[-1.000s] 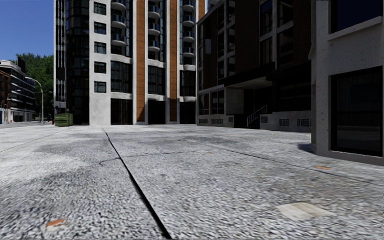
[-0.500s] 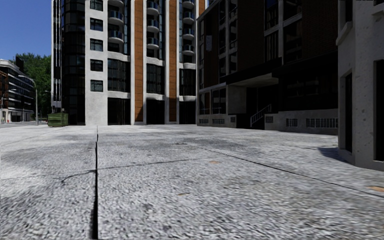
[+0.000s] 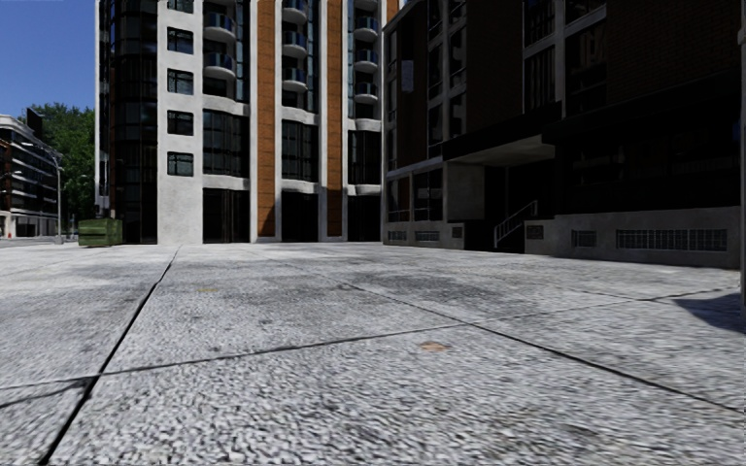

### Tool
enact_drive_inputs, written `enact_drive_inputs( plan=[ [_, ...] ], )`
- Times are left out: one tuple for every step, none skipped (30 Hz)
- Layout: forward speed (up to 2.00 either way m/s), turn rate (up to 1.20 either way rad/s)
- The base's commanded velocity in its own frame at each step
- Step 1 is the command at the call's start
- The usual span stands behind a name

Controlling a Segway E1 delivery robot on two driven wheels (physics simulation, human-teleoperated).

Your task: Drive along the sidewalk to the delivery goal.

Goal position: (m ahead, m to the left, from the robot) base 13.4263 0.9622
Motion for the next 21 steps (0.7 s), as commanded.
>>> enact_drive_inputs(
  plan=[
    [2.00,0.00],
    [2.00,0.00],
    [2.00,0.00],
    [2.00,0.00],
    [2.00,0.00],
    [2.00,0.00],
    [2.00,0.00],
    [2.00,0.00],
    [2.00,0.00],
    [2.00,0.00],
    [2.00,0.00],
    [2.00,0.00],
    [2.00,0.00],
    [2.00,0.00],
    [2.00,0.00],
    [2.00,0.00],
    [2.00,0.00],
    [2.00,0.00],
    [2.00,0.00],
    [2.00,0.00],
    [2.00,0.00]
  ],
)
